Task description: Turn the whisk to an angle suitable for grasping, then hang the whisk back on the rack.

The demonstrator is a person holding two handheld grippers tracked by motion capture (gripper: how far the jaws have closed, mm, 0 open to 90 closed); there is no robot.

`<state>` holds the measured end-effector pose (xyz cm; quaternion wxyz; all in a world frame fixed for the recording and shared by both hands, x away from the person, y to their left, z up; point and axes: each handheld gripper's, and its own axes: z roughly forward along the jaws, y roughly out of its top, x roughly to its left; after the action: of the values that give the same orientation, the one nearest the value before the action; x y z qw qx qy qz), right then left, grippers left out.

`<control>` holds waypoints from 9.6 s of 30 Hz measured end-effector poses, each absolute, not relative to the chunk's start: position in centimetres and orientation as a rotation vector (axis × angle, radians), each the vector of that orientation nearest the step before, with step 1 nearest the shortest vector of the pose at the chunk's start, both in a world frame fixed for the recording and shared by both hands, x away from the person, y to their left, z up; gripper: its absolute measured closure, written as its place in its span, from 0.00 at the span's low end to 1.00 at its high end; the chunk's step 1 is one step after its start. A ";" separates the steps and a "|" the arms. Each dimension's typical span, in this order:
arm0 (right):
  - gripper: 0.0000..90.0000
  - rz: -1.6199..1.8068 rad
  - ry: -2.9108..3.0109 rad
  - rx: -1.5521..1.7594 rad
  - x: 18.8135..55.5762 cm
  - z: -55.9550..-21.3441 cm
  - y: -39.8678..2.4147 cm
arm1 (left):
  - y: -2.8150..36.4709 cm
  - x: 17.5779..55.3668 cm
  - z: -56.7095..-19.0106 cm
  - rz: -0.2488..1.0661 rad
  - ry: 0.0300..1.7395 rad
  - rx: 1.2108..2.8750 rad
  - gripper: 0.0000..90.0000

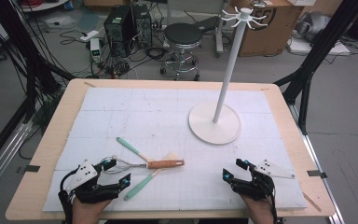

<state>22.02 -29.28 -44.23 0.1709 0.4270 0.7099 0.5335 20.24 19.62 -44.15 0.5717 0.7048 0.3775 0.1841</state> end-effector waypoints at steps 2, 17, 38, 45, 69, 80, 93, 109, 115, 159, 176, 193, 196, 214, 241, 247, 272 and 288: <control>0.28 1.518 2.023 1.214 22.0 -44.2 -29.2 | 19.7 20.2 -44.1 0.431 0.889 1.651 0.25; 0.79 1.710 2.174 1.151 22.9 -43.9 -27.1 | 20.0 19.8 -44.2 0.449 0.899 1.655 0.25; 0.99 1.739 2.545 1.256 26.1 -45.3 -20.6 | 20.6 18.6 -43.9 0.481 0.897 1.646 0.25; 0.99 1.665 2.594 1.270 26.9 -45.6 -19.0 | 20.5 18.3 -43.8 0.481 0.892 1.639 0.25; 0.99 1.449 2.688 1.433 30.3 -46.4 -16.8 | 21.0 18.0 -43.8 0.487 0.903 1.613 0.26; 0.99 1.432 2.626 1.467 32.2 -46.3 -16.6 | 20.9 18.0 -43.8 0.489 0.904 1.618 0.26; 0.99 1.508 2.588 1.502 33.2 -46.5 -16.7 | 20.7 18.2 -43.9 0.486 0.902 1.629 0.26; 0.99 1.514 2.551 1.469 34.1 -46.3 -15.6 | 20.8 18.2 -43.9 0.484 0.905 1.625 0.26; 0.99 1.520 2.534 1.464 34.3 -46.2 -15.2 | 20.8 18.2 -43.9 0.483 0.903 1.628 0.26; 0.32 1.722 2.201 1.386 26.5 -42.4 -28.9 | 15.2 26.9 -41.0 0.199 0.876 1.863 0.30; 0.33 1.751 2.204 1.367 27.1 -42.2 -29.0 | 13.4 31.4 -39.7 0.120 0.835 2.070 0.48; 0.34 1.743 2.183 1.375 27.0 -42.3 -29.4 | 12.8 33.0 -41.1 0.010 0.826 2.197 0.52; 0.34 1.741 2.186 1.375 27.0 -42.3 -29.4 | 12.4 33.1 -41.5 0.022 0.839 2.239 0.52; 0.35 1.739 2.163 1.382 27.0 -42.4 -29.9 | 11.1 33.3 -43.1 0.010 0.800 2.368 0.59; 0.35 1.710 2.141 1.386 27.0 -42.7 -30.2 | 10.3 32.9 -42.5 0.052 0.742 2.419 0.78; 0.35 1.703 2.140 1.394 27.0 -42.7 -30.2 | 10.3 32.8 -42.4 0.072 0.731 2.433 0.79; 0.36 1.690 2.120 1.391 27.0 -42.8 -30.4 | 10.3 32.3 -42.1 0.177 0.710 2.469 0.81; 0.36 1.702 2.108 1.382 26.9 -42.6 -30.3 | 10.0 32.1 -42.3 0.203 0.706 2.487 0.81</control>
<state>26.88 -30.27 -42.64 0.0502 0.4539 0.6922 0.5588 32.11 10.02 -42.27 0.2707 0.9232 0.2621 0.0755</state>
